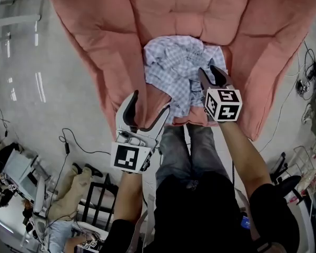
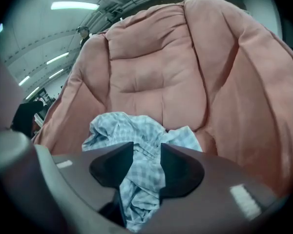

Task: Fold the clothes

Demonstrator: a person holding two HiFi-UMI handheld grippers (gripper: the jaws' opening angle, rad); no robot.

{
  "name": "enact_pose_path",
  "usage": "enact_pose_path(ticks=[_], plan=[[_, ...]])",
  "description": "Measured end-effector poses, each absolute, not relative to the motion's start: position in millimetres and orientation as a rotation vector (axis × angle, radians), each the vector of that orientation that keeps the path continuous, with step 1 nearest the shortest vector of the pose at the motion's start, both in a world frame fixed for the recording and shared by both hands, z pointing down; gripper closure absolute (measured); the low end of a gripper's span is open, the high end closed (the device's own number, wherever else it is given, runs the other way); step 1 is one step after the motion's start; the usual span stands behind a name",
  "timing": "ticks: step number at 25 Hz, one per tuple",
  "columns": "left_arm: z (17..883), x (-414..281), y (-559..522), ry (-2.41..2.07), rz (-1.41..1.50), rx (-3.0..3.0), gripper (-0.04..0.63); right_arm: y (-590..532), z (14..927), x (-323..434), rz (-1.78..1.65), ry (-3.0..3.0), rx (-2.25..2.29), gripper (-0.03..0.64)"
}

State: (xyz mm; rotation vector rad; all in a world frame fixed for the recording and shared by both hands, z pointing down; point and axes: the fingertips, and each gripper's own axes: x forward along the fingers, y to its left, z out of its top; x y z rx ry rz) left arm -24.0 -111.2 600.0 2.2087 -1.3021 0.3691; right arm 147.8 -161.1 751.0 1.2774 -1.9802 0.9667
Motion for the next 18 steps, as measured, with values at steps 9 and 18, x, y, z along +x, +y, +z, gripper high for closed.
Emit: enact_pose_path(ticks=[9, 18], plan=[[625.0, -17.4, -109.5, -1.268, 0.382, 2.173, 0.213, -165.7, 798.6, 150.4, 1.013, -1.839, 1.223, 0.437], [654.5, -5.1, -115.5, -1.241, 0.431, 2.141, 0.243, -158.2, 815.9, 171.8, 0.989, -1.727, 1.181, 0.543]])
